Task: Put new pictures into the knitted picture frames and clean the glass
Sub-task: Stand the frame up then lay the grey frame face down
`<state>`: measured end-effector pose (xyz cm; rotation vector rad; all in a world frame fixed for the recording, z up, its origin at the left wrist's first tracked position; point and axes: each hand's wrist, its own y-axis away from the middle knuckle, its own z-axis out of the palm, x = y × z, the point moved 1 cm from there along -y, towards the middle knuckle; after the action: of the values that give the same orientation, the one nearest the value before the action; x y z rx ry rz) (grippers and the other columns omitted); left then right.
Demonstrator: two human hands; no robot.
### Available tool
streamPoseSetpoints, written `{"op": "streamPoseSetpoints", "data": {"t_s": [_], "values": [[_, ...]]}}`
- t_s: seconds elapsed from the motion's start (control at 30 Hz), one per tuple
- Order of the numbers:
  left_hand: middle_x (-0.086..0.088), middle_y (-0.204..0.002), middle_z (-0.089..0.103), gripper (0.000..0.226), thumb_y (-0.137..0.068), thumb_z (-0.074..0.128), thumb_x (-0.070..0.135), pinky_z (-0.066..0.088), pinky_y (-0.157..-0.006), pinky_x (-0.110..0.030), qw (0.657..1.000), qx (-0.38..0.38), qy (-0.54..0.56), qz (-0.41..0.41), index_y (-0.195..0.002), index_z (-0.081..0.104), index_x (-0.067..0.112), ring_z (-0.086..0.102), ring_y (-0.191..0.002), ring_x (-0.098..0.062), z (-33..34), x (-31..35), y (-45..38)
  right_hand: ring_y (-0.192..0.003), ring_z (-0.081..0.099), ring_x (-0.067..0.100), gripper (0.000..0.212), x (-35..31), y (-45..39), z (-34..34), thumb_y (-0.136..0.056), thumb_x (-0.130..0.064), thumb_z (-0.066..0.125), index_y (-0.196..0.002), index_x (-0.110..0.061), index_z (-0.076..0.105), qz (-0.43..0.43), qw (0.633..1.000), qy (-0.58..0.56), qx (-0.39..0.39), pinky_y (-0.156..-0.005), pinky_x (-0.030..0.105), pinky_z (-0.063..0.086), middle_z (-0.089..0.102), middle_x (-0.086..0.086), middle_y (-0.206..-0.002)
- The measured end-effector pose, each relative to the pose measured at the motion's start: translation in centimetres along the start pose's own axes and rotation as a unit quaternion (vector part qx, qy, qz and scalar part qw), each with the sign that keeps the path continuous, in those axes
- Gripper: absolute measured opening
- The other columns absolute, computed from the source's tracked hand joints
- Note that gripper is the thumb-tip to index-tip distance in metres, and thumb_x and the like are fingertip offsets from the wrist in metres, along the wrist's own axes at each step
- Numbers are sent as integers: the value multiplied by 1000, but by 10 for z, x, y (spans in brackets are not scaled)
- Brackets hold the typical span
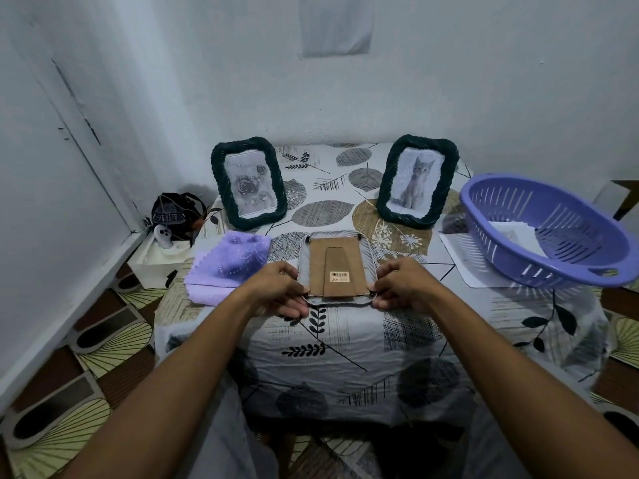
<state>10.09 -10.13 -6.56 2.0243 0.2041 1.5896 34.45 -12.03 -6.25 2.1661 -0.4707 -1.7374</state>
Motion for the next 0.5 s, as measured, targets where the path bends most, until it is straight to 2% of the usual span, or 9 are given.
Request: {"op": "streamPoseSetpoints", "data": {"t_s": [0.1, 0.17, 0.23, 0.33, 0.43, 0.5], "values": [[-20, -65, 67, 20, -92, 58, 4, 48, -37, -23, 998, 21, -62, 5, -108, 46, 3, 62, -45, -22, -1, 6, 0, -50, 64, 25, 11, -5, 2, -4, -88, -3, 64, -96, 4, 59, -1, 1000, 20, -1, -39, 26, 51, 65, 22, -71], [-18, -62, 64, 20, -95, 55, 11, 42, -35, -22, 993, 56, -93, 38, -108, 50, -3, 55, -40, -19, -4, 12, -4, -46, 58, 22, 20, -7, -2, -9, -90, -14, 63, -96, 5, 60, -21, 999, 30, 29, -41, 27, 48, 62, 18, -67], [-18, -68, 63, 20, -96, 54, 16, 44, -41, -25, 990, 97, -71, 78, -107, 53, -1, 55, -46, -21, -6, 19, -8, -50, 55, 22, 25, -12, -10, -11, -91, -18, 63, -98, 6, 59, -47, 997, 20, 57, -45, 29, 46, 57, 14, -65], [-13, -86, 63, 21, -95, 55, 28, 49, -59, -31, 981, 143, -63, 112, -104, 56, 10, 58, -66, -21, -4, 33, -11, -60, 58, 25, 28, -19, -22, -9, -90, -19, 64, -99, 7, 60, -66, 995, 3, 72, -53, 32, 50, 57, 13, -71], [-8, -92, 59, 29, -96, 52, 41, 48, -64, -32, 987, 126, -31, 97, -109, 52, 15, 58, -80, -23, 0, 42, -15, -59, 59, 23, 27, -27, -29, -4, -90, -19, 63, -97, 7, 62, -70, 995, 9, 75, -61, 35, 54, 60, 12, -70], [-10, -89, 53, 30, -97, 48, 41, 44, -61, -32, 990, 109, 21, 83, -107, 50, 13, 52, -77, -23, 2, 45, -15, -55, 56, 22, 21, -30, -31, -1, -90, -17, 61, -92, 4, 60, -62, 996, -1, 69, -57, 34, 51, 57, 12, -68]]}}
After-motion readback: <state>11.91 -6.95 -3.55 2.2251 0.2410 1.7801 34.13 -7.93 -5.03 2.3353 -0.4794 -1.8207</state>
